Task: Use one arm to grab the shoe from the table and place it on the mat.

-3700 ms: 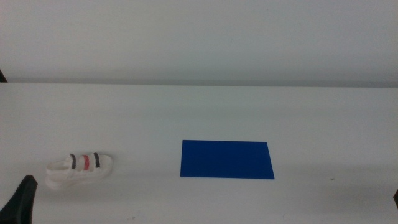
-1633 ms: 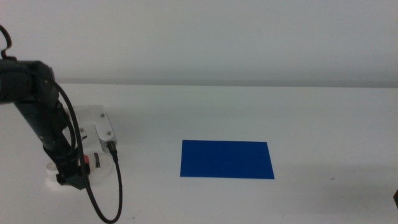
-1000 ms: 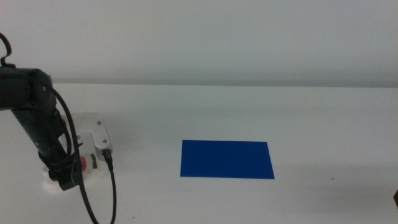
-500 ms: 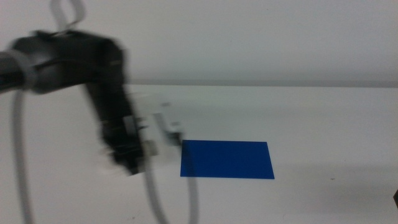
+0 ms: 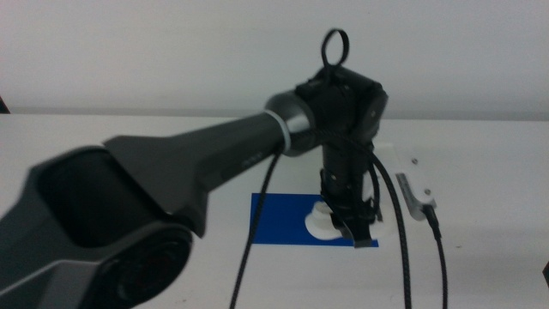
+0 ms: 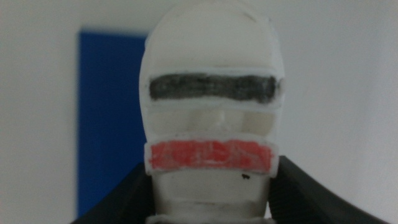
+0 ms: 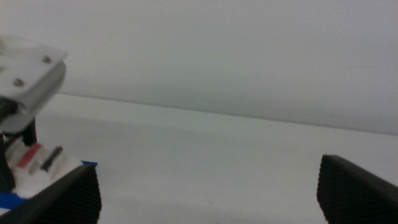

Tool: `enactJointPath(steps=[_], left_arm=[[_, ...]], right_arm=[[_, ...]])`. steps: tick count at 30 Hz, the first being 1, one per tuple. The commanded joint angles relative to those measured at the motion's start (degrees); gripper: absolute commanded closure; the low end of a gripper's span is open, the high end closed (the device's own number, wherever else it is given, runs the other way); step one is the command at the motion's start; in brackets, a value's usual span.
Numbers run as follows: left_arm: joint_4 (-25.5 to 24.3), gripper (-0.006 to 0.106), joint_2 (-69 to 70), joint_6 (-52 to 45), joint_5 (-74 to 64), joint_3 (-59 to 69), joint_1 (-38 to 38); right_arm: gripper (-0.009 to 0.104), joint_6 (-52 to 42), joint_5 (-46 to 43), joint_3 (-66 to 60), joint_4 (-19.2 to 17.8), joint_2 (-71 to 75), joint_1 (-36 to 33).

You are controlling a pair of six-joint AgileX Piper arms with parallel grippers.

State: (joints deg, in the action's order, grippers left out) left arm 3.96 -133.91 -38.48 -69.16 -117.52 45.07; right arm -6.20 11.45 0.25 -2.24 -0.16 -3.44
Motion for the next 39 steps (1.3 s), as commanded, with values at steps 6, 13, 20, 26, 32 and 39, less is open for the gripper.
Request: enactJointPath(steps=[6, 13, 20, 26, 32, 39], left_arm=[[-0.2, 0.101, -0.6, 2.7, -6.0, -0.7, 0.1], [-6.5, 0.101, -0.4, 27.3, -6.0, -0.7, 0.1], [-19.1, 0.101, 0.2, 59.0, -6.0, -0.7, 0.0], [-16.2, 0.101, 1.3, 75.3, -6.0, -0.7, -0.4], [-11.1, 0.101, 1.7, 93.7, -6.0, -0.7, -0.7], [-9.9, 0.101, 1.7, 107.5, -6.0, -0.7, -1.8]], right_arm=[[0.002, 0.0, -0.4, -2.4, -0.2, 2.2, 0.0], [0.002, 0.0, -0.4, -2.4, -0.2, 2.2, 0.0], [0.002, 0.0, -0.4, -2.4, -0.2, 2.2, 0.0], [0.002, 0.0, -0.4, -2.4, -0.2, 2.2, 0.0], [0.002, 0.0, -0.4, -2.4, -0.2, 2.2, 0.0], [0.002, 0.0, -0.4, -2.4, -0.2, 2.2, 0.0]])
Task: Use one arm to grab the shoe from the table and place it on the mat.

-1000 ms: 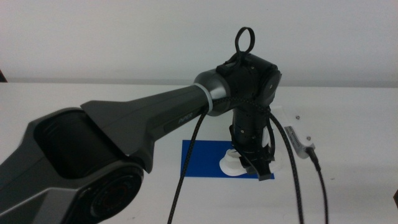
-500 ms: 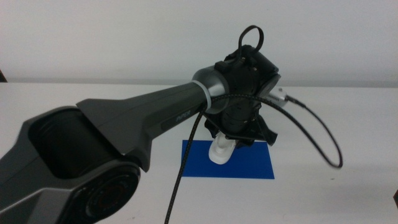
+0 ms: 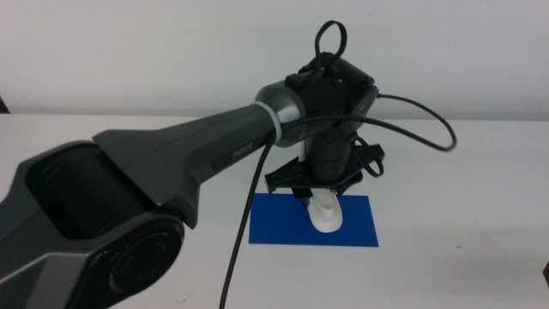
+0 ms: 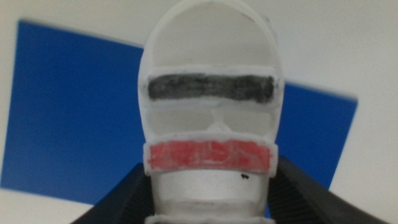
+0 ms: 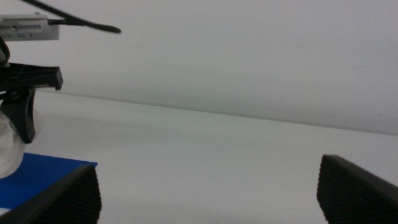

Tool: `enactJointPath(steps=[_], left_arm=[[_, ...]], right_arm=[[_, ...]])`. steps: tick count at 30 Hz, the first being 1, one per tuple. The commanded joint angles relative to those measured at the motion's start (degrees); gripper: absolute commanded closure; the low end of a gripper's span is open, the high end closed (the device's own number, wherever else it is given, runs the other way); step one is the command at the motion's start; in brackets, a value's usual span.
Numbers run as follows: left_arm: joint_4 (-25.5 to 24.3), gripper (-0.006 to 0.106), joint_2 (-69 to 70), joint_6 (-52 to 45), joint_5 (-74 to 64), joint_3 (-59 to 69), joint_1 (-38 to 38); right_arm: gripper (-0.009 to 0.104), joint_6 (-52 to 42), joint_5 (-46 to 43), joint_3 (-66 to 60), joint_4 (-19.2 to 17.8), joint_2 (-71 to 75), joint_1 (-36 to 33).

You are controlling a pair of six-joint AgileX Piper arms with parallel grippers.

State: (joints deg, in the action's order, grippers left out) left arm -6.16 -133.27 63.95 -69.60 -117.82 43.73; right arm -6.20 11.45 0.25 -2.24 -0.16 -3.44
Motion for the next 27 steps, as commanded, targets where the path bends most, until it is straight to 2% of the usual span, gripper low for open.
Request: enactJointPath(steps=[1, 7, 10, 13, 17, 27], left_arm=[[0.2, 0.101, 1.1, 9.0, -5.6, -0.4, -0.6], [-0.7, 0.101, 1.1, 39.7, -5.6, -0.4, -0.9], [0.8, 0.101, 1.1, 56.5, -5.5, -0.4, -0.9], [0.3, 0.101, 1.1, 57.9, -5.3, -0.4, -1.1], [3.6, 0.101, 1.1, 58.0, -5.4, -0.4, -2.2], [5.7, 0.101, -0.3, 58.0, -5.5, -0.1, -4.3]], right_arm=[[0.002, 0.0, -0.4, -2.4, -0.2, 2.2, 0.0], [0.002, 0.0, -0.4, -2.4, -0.2, 2.2, 0.0], [0.002, 0.0, -0.4, -2.4, -0.2, 2.2, 0.0], [0.002, 0.0, -0.4, -2.4, -0.2, 2.2, 0.0], [0.002, 0.0, -0.4, -2.4, -0.2, 2.2, 0.0], [0.002, 0.0, -0.4, -2.4, -0.2, 2.2, 0.0]])
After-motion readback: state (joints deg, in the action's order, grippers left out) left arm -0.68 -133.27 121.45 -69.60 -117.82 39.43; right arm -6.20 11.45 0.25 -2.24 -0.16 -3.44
